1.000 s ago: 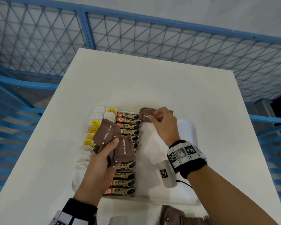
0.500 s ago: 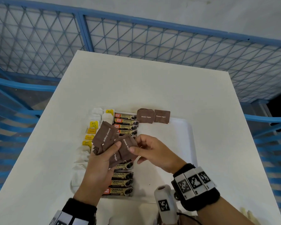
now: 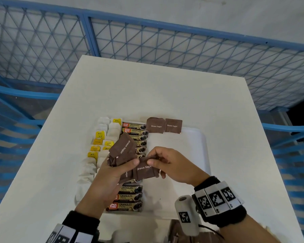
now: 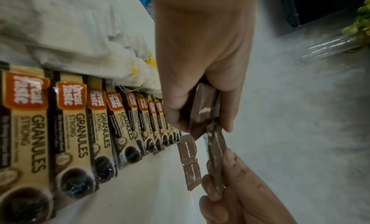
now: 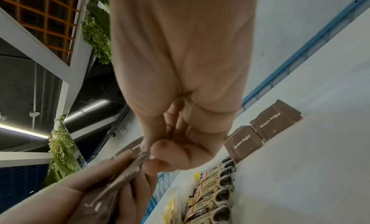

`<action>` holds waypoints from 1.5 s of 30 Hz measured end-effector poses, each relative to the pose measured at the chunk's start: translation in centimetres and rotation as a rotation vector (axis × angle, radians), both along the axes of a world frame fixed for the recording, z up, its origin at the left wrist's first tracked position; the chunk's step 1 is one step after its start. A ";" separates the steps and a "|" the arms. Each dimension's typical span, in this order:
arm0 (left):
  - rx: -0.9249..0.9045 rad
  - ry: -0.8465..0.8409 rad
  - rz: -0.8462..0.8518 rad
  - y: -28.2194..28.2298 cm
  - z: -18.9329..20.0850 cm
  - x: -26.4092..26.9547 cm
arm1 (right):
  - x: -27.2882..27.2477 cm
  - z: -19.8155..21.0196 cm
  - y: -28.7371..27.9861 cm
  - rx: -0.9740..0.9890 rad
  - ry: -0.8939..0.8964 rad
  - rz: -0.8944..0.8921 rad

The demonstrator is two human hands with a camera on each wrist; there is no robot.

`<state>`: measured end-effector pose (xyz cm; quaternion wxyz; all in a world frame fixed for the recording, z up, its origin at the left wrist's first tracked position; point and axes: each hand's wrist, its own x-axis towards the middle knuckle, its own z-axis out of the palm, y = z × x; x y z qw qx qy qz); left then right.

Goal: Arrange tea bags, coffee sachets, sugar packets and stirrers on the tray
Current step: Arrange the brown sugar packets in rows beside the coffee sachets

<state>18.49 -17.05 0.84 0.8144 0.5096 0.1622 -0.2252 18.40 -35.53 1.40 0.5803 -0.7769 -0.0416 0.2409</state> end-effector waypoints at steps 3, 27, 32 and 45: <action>0.030 0.014 0.037 -0.6 0.3 -0.2 | -0.3 -0.1 0.4 0.028 0.007 -0.023; -0.150 0.134 0.198 -0.2 0.3 -0.4 | 5.1 -5.4 -7.0 -0.230 -0.007 -0.740; -0.153 0.094 0.173 -0.1 0.4 -0.4 | 6.2 -5.9 -7.0 -0.372 -0.056 -0.749; -0.124 0.106 0.150 0.1 0.1 -0.9 | 6.5 -5.9 -6.1 -0.437 -0.096 -0.756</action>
